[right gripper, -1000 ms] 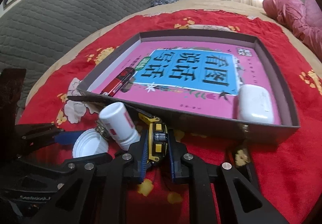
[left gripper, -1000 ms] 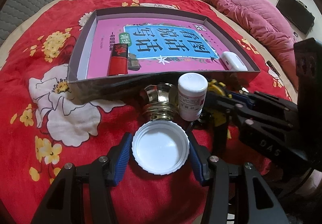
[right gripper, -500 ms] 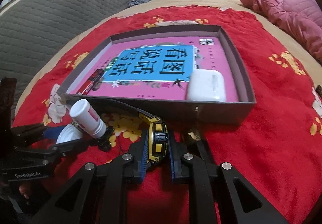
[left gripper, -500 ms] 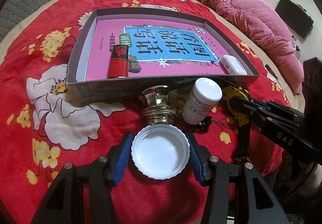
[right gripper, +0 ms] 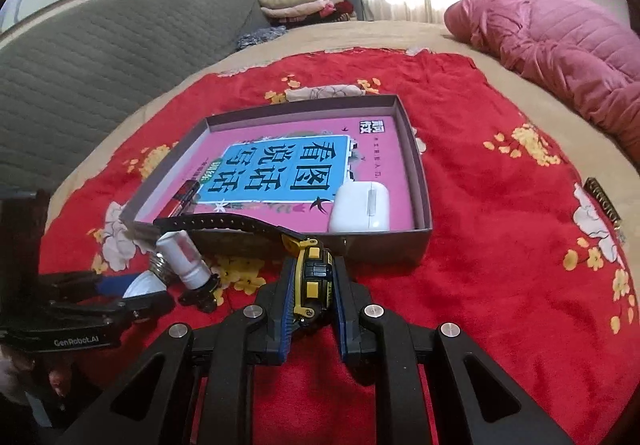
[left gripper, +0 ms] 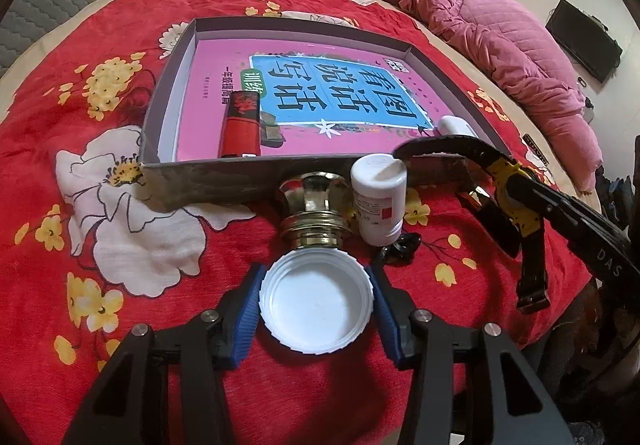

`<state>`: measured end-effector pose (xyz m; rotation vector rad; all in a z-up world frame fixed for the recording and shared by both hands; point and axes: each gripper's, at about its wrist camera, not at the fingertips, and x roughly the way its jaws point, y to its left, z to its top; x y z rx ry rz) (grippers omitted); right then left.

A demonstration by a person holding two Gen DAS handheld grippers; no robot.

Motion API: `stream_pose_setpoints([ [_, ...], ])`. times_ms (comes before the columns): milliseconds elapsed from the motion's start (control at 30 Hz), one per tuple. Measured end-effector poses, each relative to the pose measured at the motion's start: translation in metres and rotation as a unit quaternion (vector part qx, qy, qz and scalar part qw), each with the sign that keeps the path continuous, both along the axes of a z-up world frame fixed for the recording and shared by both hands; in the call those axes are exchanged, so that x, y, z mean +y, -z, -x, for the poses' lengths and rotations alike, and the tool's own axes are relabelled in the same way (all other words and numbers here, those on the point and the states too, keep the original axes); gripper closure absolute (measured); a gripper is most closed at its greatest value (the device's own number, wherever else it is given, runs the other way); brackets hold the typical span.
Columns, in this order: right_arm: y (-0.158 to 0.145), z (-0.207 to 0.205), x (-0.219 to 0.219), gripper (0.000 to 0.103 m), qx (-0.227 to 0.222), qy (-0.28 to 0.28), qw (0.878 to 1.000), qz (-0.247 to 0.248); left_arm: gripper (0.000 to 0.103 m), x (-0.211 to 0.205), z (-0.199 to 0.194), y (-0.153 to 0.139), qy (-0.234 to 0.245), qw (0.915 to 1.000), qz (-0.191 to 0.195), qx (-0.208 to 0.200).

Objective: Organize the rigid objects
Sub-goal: 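Close the left tool on the white bottle cap while the right tool grips the yellow watch, then lift the bottle cap with the left tool while the right tool carries the watch over the box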

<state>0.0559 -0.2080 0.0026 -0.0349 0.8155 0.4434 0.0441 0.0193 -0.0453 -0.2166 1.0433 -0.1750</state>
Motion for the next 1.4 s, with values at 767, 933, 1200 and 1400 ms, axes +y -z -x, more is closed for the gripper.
stream_pose_setpoints([
  [767,0.003,0.008,0.009,0.086,0.007,-0.021,1.0,0.012,0.053,0.013,0.01,-0.009,-0.02,0.9998,0.006,0.001],
  [933,0.006,0.014,0.022,0.086,0.007,-0.046,0.999,0.024,0.053,0.02,0.012,-0.013,-0.032,0.9995,0.006,-0.004],
  [1200,0.007,0.019,0.031,0.086,0.005,-0.066,0.997,0.029,0.053,0.025,0.015,-0.022,-0.042,0.9989,-0.004,-0.021],
  [1400,0.013,0.018,0.033,0.086,0.009,-0.06,0.997,0.049,0.053,0.025,0.016,-0.027,-0.044,0.9984,-0.011,-0.032],
])
